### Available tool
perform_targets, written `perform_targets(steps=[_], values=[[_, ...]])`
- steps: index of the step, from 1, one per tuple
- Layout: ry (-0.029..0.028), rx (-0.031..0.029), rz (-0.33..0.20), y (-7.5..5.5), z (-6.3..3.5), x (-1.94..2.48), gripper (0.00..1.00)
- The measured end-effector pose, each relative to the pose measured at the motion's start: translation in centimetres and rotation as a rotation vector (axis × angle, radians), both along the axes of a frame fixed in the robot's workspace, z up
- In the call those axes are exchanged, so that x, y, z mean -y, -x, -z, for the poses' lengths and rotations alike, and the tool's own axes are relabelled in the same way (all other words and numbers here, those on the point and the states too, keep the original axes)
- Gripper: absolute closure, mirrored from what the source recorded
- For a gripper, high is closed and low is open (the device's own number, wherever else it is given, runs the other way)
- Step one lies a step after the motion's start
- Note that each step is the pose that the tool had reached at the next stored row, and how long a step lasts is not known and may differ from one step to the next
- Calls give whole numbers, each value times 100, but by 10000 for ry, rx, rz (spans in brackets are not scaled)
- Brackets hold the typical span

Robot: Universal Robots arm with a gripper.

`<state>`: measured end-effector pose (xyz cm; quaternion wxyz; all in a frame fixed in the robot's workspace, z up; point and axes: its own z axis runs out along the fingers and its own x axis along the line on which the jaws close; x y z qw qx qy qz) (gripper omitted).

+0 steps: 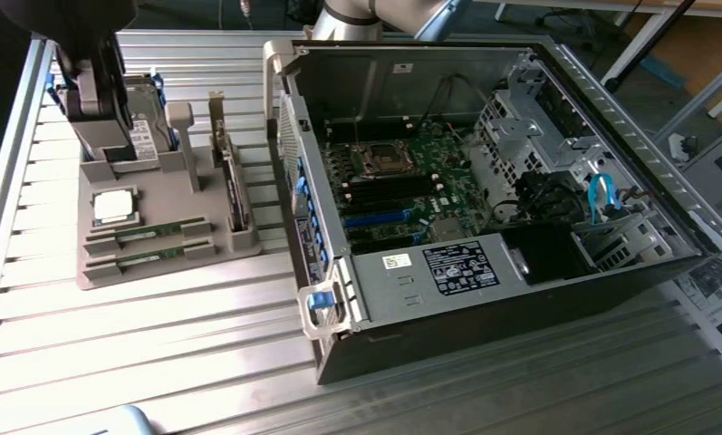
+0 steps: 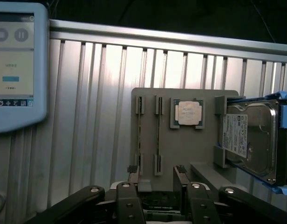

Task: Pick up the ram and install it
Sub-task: 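Pick up the ram and move it above insertion slot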

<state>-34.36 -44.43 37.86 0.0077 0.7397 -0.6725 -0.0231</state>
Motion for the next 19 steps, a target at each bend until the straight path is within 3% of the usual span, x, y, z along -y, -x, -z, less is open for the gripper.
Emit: perform_targets(steps=[19], values=[[-92,-1,0,0,136,0,58]])
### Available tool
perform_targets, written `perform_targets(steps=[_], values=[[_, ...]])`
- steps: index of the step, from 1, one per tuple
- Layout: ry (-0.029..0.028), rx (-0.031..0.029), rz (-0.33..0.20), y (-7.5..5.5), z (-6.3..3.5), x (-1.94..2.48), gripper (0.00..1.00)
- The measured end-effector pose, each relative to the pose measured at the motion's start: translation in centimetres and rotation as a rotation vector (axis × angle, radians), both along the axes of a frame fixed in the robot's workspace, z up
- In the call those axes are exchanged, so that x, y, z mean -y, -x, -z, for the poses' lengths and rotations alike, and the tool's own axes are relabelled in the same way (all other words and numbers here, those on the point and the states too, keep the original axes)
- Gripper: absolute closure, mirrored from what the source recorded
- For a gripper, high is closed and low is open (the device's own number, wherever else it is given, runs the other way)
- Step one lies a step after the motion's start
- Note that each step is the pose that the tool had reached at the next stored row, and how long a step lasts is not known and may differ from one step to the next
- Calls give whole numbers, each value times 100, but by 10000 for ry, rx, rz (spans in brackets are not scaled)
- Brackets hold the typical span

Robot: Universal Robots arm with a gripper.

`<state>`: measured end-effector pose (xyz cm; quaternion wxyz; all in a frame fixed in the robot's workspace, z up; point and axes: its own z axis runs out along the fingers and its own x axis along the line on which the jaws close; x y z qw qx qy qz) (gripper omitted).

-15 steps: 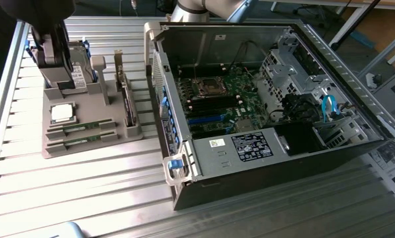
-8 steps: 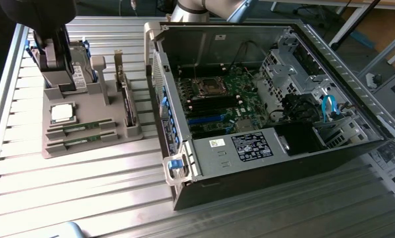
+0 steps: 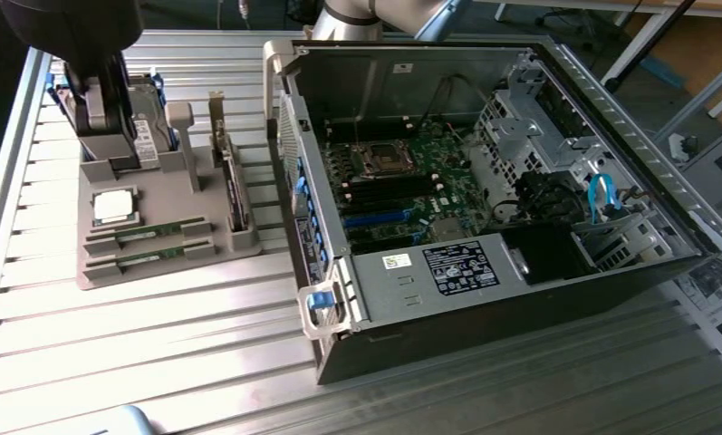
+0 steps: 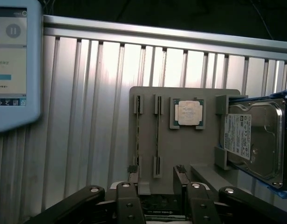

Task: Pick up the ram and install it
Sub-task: 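Pick up the ram and move it above insertion slot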

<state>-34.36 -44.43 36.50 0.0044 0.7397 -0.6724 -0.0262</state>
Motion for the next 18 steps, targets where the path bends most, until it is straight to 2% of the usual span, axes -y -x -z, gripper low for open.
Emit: perform_targets(steps=[6,18], values=[[-43,1,0,0,47,0,58],[-177,0,0,0,123,0,58]])
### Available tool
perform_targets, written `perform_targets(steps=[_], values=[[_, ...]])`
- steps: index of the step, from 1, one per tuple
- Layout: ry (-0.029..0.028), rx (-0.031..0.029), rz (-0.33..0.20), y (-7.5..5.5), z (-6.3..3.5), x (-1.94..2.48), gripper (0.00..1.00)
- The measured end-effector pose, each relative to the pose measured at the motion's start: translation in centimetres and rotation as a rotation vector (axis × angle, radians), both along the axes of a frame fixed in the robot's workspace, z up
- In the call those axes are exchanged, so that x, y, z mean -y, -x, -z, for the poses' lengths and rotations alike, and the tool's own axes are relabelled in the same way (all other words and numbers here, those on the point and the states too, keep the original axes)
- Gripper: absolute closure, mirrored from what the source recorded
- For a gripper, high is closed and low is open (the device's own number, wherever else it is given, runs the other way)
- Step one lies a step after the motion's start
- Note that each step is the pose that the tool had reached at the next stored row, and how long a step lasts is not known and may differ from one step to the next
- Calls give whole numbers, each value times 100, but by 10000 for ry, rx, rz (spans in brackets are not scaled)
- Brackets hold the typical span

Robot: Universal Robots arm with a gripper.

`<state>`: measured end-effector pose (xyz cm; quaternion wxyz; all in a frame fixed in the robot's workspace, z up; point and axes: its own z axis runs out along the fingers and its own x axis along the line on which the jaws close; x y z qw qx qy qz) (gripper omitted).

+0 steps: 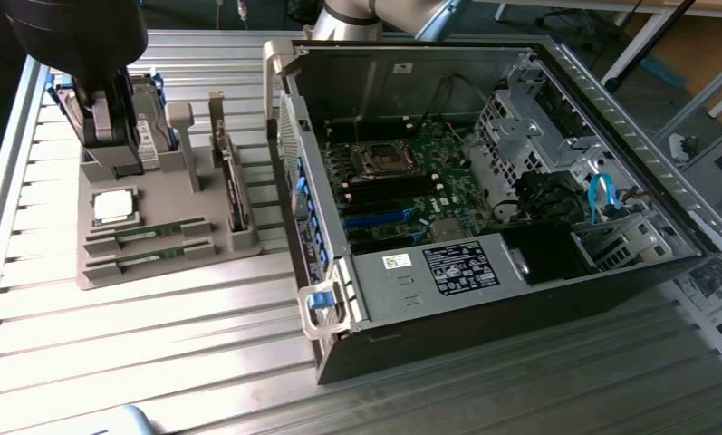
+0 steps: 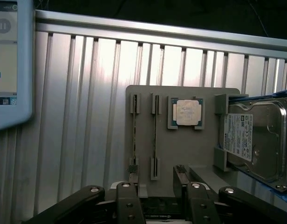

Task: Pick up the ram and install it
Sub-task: 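Pick up the ram and move it above insertion slot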

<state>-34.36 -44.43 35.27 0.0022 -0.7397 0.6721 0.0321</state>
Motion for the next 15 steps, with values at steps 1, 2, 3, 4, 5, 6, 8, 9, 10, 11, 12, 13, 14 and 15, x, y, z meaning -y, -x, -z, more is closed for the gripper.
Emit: perform_targets(steps=[1,2,3,4,5,6,8,9,10,11,12,13,14,15], values=[[-8,0,0,0,5,0,58],[-17,0,0,0,11,0,58],[-25,-1,1,0,15,0,58],[-37,-1,0,0,22,0,58],[-50,0,1,0,30,0,58],[-58,0,0,0,35,0,58],[-76,0,0,0,47,0,58],[-86,0,0,0,52,0,58],[-96,0,0,0,57,0,58],[-111,0,0,0,66,0,58],[-123,0,0,0,73,0,58],[-131,1,0,0,79,0,58],[-139,0,0,0,84,0,58],[-147,0,0,0,90,0,58]])
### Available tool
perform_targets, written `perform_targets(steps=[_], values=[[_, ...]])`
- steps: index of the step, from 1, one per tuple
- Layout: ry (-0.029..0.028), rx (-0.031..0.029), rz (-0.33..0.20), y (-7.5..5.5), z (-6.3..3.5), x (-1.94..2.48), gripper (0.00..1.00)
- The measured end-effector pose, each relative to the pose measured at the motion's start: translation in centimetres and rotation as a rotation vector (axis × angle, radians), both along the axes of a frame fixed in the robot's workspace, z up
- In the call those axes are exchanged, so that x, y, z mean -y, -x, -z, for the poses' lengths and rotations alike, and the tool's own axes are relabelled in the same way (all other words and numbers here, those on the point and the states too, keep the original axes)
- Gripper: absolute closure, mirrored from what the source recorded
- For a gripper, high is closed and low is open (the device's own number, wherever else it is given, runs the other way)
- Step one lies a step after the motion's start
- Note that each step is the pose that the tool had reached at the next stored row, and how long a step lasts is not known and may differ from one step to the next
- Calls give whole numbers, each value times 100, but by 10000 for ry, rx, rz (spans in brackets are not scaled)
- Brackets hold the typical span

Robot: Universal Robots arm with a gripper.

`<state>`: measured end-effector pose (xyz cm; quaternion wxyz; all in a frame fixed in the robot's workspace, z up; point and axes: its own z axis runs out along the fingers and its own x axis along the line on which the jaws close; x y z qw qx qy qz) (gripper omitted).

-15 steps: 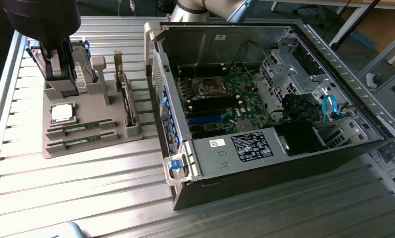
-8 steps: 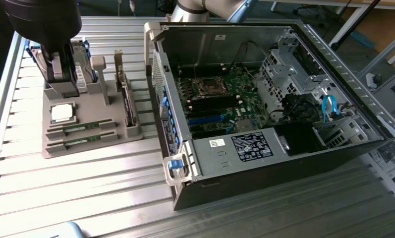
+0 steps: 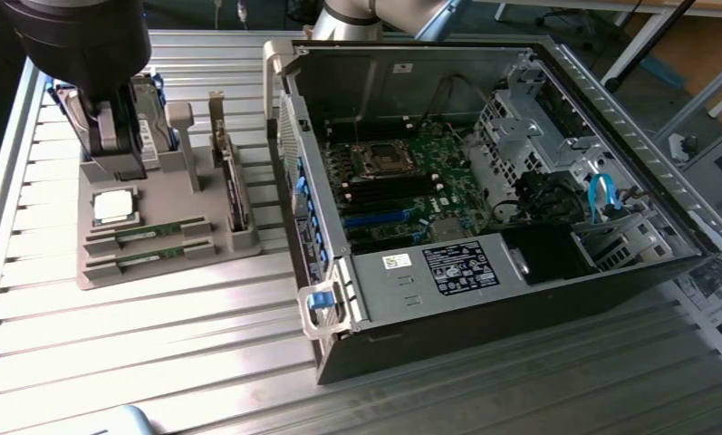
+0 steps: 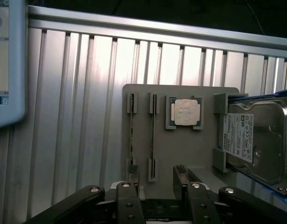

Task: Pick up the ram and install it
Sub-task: 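Pick up the ram and move it above insertion slot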

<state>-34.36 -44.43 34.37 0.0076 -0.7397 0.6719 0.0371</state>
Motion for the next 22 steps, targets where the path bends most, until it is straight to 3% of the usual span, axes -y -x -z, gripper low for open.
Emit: perform_targets(steps=[22], values=[[-176,-1,0,0,123,0,58]])
